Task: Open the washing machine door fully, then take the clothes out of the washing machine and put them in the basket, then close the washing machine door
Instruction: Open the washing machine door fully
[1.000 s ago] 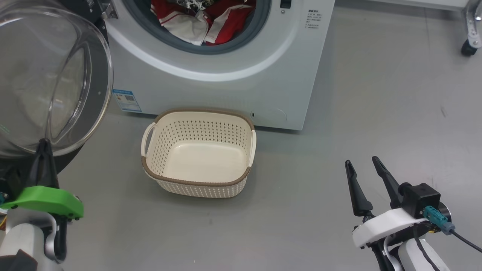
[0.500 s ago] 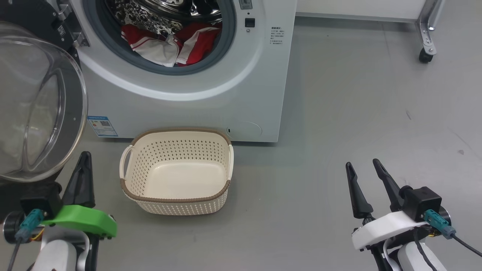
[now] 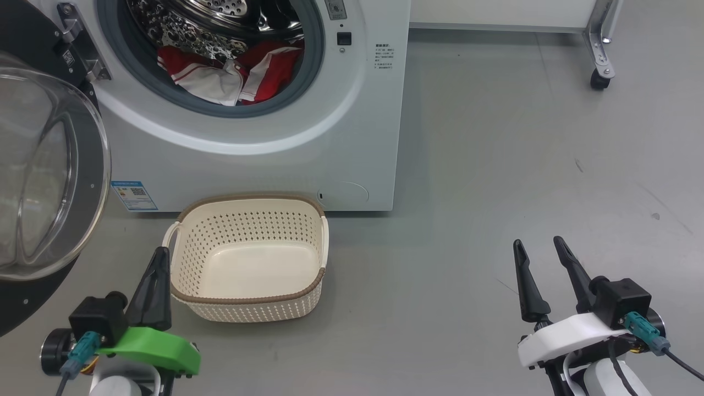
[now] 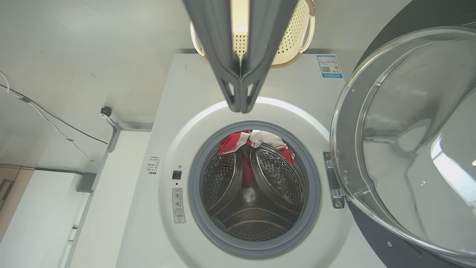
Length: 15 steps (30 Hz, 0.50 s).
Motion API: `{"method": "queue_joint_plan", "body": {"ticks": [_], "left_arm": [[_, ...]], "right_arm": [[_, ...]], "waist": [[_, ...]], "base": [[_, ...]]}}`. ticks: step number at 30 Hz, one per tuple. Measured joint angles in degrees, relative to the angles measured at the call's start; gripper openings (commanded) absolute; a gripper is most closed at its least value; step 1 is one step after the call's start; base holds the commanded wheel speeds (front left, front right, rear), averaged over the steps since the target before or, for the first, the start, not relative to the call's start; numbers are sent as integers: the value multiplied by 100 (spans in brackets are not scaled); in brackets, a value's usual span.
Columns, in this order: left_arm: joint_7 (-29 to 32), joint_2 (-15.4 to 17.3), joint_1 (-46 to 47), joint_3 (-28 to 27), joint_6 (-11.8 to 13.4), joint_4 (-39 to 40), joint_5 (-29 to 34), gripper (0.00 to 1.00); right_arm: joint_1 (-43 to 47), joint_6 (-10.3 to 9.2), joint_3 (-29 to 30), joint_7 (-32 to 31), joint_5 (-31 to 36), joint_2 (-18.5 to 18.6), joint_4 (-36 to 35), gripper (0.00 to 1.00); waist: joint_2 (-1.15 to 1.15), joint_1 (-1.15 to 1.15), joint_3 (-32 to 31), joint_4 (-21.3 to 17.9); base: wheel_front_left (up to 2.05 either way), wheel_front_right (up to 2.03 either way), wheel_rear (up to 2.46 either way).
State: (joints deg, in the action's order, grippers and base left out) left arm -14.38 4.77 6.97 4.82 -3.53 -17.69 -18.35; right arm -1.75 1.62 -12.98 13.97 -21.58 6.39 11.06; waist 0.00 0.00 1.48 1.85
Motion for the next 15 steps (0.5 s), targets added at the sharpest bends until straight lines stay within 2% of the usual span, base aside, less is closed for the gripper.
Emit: {"method": "queue_joint_plan", "body": {"ticks": [3, 5, 6, 7, 15], "left_arm": [[0, -16, -77, 27, 23, 43, 0, 1], [-5, -38, -142, 38, 37, 51, -2, 46], [-5, -47, -163, 43, 48, 58, -2, 96], [-5, -49, -180, 44, 58, 79, -2, 100], [-5, -58, -262, 70, 123, 193, -1, 100]], "right_arm": [[0, 0, 1, 4, 0, 0, -24, 100], [1, -1, 4, 4, 0, 0, -38, 100], [1, -1, 5, 4, 0, 0, -48, 100], [1, -1, 7, 5, 0, -1, -56, 100], [5, -1, 8, 21, 0, -1, -87, 100]], "waist": [[0, 0, -1, -12], [0, 0, 1, -18], [0, 0, 1, -20], [0, 0, 2, -20], [0, 0, 16, -22]], "base": [[0, 0, 0], [0, 0, 0], [0, 0, 0], [0, 0, 0], [0, 0, 0]]}}
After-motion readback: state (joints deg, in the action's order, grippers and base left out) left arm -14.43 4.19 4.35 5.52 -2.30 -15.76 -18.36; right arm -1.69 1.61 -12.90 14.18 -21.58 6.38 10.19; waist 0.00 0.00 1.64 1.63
